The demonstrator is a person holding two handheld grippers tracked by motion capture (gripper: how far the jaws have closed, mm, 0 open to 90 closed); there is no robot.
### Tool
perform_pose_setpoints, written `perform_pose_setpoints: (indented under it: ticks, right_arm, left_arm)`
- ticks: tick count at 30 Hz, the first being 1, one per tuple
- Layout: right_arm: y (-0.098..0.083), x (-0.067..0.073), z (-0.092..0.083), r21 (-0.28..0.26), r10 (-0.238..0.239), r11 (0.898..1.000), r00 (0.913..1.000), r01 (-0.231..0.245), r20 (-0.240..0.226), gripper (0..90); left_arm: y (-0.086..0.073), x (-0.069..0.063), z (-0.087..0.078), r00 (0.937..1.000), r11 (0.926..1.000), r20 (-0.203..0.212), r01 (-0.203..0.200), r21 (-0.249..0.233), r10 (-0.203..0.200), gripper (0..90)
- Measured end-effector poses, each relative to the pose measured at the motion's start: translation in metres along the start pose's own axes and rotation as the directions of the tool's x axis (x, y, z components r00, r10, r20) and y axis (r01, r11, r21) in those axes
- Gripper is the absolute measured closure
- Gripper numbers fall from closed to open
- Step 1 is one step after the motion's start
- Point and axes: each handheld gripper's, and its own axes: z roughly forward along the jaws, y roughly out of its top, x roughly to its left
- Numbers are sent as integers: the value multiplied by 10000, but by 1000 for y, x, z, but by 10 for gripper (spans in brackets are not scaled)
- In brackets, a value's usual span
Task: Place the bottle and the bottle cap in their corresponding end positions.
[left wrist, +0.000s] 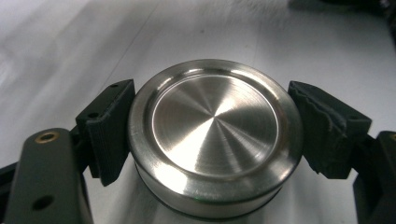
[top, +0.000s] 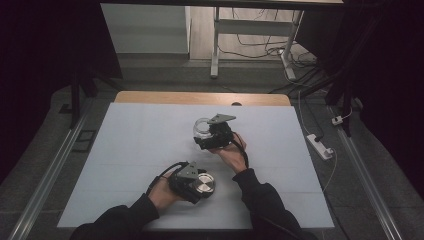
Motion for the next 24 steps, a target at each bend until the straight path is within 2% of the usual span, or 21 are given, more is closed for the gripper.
perform_pose_setpoints:
  ticks: [7, 12, 24]
  right_arm:
    - [-6, 0, 6, 192, -102, 9998, 9999, 100, 64, 145]
    - [-10, -1, 7, 201, -234, 9995, 9997, 233, 90, 143]
    - [-9, 1, 8, 375, -151, 9992, 9998, 145, 155, 127]
  left_arm:
    - [1, 2, 3, 9997, 9981, -112, 230, 577, -224, 201]
    - [3, -1, 6, 9996, 9944, -283, 100, 1056, -70, 199]
    - [2, 0, 7, 9994, 9934, -237, 274, 1117, -249, 192]
